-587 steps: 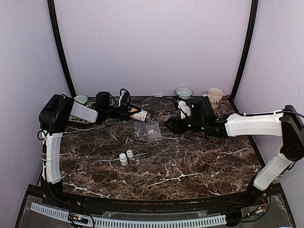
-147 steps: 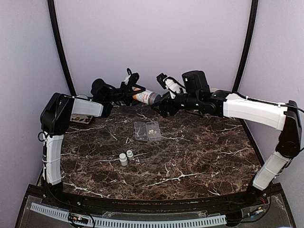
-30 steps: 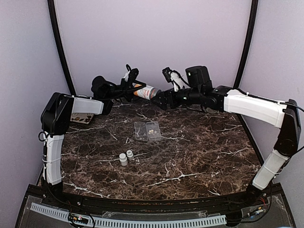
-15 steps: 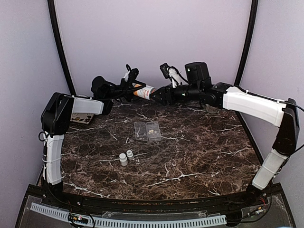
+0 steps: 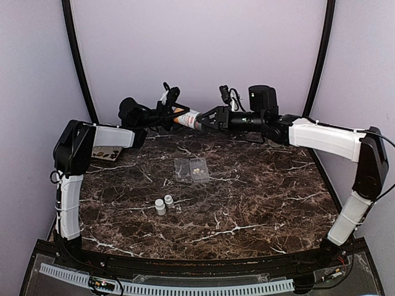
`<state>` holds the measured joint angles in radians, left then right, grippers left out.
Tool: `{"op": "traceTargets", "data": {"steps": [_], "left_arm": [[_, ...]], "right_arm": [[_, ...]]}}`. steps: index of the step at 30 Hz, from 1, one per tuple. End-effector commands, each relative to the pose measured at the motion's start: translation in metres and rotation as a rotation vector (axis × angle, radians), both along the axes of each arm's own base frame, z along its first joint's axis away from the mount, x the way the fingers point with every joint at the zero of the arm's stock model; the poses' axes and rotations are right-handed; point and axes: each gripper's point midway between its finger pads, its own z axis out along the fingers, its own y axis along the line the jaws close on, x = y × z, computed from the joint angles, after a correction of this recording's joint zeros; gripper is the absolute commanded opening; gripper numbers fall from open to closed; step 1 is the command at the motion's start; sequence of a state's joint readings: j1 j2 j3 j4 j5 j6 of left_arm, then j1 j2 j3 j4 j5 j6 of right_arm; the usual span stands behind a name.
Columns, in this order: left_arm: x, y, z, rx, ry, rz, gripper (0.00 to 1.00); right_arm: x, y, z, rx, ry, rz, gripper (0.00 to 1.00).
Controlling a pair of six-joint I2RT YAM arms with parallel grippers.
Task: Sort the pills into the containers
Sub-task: Screw the lid of the pill bottle onto the pill bottle.
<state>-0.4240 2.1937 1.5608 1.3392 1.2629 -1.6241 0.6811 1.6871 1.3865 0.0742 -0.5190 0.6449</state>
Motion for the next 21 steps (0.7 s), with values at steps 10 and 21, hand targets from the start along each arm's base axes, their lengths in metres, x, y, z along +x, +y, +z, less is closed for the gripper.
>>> {"op": "traceTargets", "data": {"steps": [10, 21], "left_arm": [[-0.003, -0.003, 0.024, -0.022, -0.155, 0.034, 0.00], [-0.008, 0.002, 0.022, -0.012, -0.182, 0.050, 0.20]], "right_arm": [[-0.011, -0.013, 0.056, 0.819, 0.675, 0.177, 0.24], [-0.007, -0.011, 0.055, 0.758, 0.631, 0.140, 0.20]]}}
